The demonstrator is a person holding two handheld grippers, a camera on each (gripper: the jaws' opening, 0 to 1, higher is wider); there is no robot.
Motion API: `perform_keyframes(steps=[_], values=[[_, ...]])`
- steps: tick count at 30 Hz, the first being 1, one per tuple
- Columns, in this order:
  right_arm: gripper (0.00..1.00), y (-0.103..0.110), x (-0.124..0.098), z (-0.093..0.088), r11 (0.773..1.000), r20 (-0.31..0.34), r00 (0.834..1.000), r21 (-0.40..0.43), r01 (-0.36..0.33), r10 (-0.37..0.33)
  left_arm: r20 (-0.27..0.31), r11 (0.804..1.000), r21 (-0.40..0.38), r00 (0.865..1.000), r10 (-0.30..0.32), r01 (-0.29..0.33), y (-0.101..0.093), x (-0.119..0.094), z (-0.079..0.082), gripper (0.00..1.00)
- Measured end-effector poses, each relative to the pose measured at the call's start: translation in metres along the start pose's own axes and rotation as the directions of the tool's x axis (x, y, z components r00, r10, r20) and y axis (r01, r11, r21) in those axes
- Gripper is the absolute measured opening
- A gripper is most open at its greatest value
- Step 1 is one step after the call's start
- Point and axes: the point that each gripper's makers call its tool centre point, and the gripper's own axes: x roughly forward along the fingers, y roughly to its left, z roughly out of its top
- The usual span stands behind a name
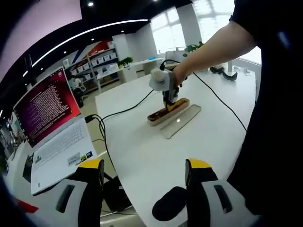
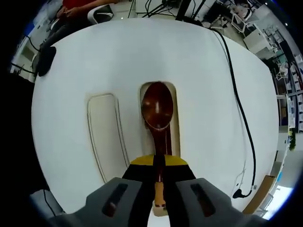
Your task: Arrange the utensils inside the cutlery case until each visible utensil rests in its matching compartment.
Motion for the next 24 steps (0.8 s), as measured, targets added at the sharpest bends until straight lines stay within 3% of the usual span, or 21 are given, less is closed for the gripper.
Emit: perform_keyframes(steps=[7,24], values=[[0.01,0.0036,0.0057,-0.0049,1.0,-0.016,1.0,-0.006,-0.017,0.016,-0.017,1.0,0.007,1.0,0.013,-0.013,0.0008,0.0001,-0.0021,0.72],[0.02,0.0092,0.0038,-0.0033,0.998,0.02,0.998,-0.024,-0.055,0.055,-0.032,1.0,0.006,0.999,0.011,-0.01,-0.0028,0.0077,-0.0014,0.72]])
